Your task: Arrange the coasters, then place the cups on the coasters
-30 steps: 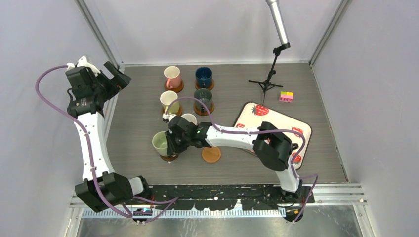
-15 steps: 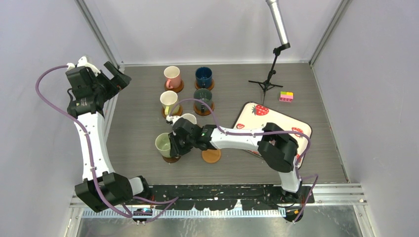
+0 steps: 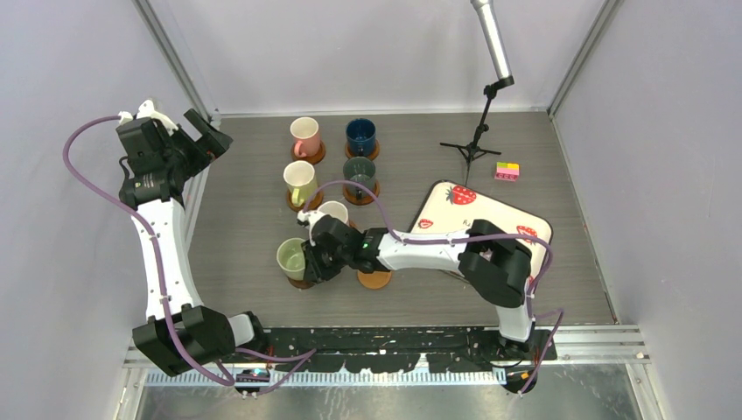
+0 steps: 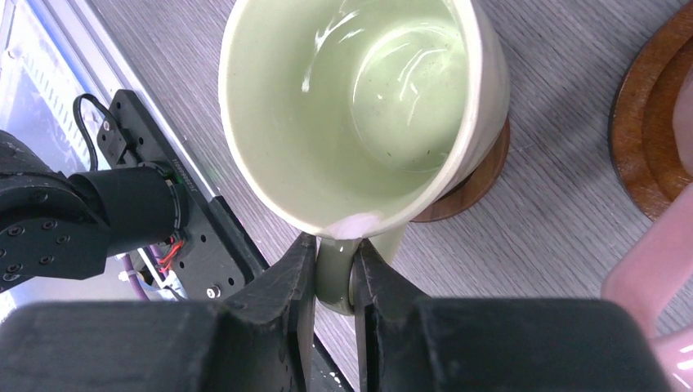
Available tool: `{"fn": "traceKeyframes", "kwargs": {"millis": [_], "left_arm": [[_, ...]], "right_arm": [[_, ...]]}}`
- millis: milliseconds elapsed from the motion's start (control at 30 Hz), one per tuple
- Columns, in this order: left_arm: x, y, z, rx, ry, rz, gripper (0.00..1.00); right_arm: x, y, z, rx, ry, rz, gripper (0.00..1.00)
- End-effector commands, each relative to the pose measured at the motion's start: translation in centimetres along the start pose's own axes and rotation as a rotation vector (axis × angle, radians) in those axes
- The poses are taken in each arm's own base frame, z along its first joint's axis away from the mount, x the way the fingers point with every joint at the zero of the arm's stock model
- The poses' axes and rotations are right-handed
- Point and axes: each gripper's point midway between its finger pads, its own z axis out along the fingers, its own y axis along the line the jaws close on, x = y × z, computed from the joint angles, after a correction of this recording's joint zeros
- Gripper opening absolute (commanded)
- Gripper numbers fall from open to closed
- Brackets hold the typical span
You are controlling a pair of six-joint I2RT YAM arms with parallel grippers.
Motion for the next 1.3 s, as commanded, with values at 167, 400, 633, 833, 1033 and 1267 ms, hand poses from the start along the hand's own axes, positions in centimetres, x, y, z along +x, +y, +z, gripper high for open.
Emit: {"fn": "traceKeyframes", "kwargs": {"millis": [167, 400, 633, 833, 1033, 1267], "left_arm": [[-1.4, -0.7, -0.6, 0.026, -0.058, 0.012, 1.00], [-1.1, -0.5, -0.6, 0.020, -0.055, 0.007, 1.00], [-0.9, -0.4, -0.4, 0.020, -0.049, 0.001, 1.00], [-0.8, -0.2, -0.4, 0.014, -0.046, 0.010, 1.00], [-0.2, -0.6, -0.4, 0.046, -0.005, 0.056, 1.00], [1.2, -2.0, -1.0, 0.151, 0.099, 0.167, 1.00]], "right_arm": [[0.1, 0.3, -1.6, 0.002, -0.033, -0.070, 0.00], [0.3, 0.3, -2.6, 0.001, -0.036, -0.089, 0.00], [-0.1, 1.2, -3.0, -0.008, -0.015, -0.032, 0.13], [-0.3, 2.0, -3.1, -0.020, 0.006, 0.002, 0.44], [-0.9, 2.7, -4.0, -0.036, 0.018, -0.048, 0.51], [-0.6, 2.3, -7.3, -0.015, 0.081, -0.189, 0.70]]}}
